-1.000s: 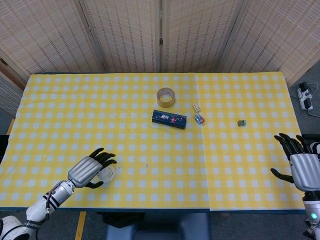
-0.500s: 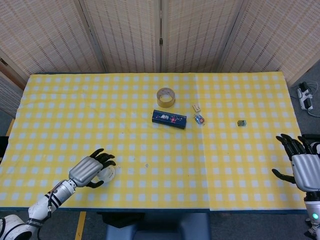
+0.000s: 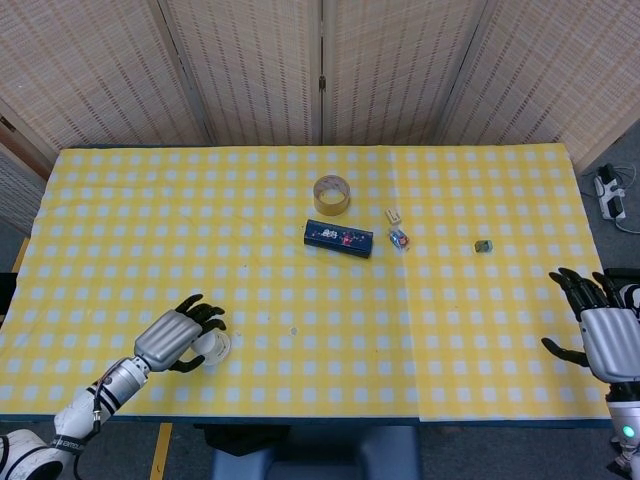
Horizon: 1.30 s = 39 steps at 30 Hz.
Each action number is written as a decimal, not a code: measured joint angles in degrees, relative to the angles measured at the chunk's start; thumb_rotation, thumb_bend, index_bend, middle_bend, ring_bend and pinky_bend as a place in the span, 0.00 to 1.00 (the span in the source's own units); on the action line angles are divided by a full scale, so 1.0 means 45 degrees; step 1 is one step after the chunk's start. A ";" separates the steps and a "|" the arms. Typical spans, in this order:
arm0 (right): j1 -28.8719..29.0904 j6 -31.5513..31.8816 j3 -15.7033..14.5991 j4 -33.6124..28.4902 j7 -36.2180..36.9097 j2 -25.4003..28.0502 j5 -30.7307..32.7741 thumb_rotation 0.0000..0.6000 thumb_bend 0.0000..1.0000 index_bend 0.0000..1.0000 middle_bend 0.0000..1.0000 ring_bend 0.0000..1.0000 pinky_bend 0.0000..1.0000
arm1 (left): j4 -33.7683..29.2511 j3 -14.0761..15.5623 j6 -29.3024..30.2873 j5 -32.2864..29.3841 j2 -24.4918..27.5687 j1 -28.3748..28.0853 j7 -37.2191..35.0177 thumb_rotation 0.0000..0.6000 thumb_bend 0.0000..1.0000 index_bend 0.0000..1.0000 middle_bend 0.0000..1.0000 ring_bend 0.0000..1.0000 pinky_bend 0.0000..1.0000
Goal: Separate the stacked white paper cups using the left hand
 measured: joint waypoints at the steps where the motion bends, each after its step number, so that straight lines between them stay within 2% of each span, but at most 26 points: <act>1: -0.0004 0.0005 -0.0002 0.0004 0.0005 0.0000 -0.0002 1.00 0.16 0.17 0.15 0.19 0.10 | -0.0008 0.0007 0.0002 -0.0025 0.0010 -0.0002 0.0034 1.00 0.39 0.31 0.18 0.17 0.06; 8: -0.0015 -0.0005 -0.0026 0.0060 0.0076 -0.0025 -0.0012 1.00 0.16 0.17 0.15 0.19 0.10 | -0.0043 0.0066 0.0000 -0.0216 0.0000 -0.0025 0.0278 1.00 0.39 0.31 0.19 0.17 0.06; 28: -0.0061 0.0002 -0.0057 0.0083 0.0173 -0.0003 -0.0010 1.00 0.16 0.17 0.15 0.19 0.10 | -0.0046 0.0075 0.0560 -0.0055 -0.0033 0.0015 0.0421 1.00 0.39 0.42 0.23 0.20 0.07; 39: -0.0082 0.0037 -0.0047 0.0086 0.0198 0.0028 -0.0003 1.00 0.16 0.17 0.15 0.19 0.10 | -0.0749 -0.0175 0.1109 -0.0287 0.0657 0.0137 0.0903 1.00 0.39 0.43 0.24 0.21 0.07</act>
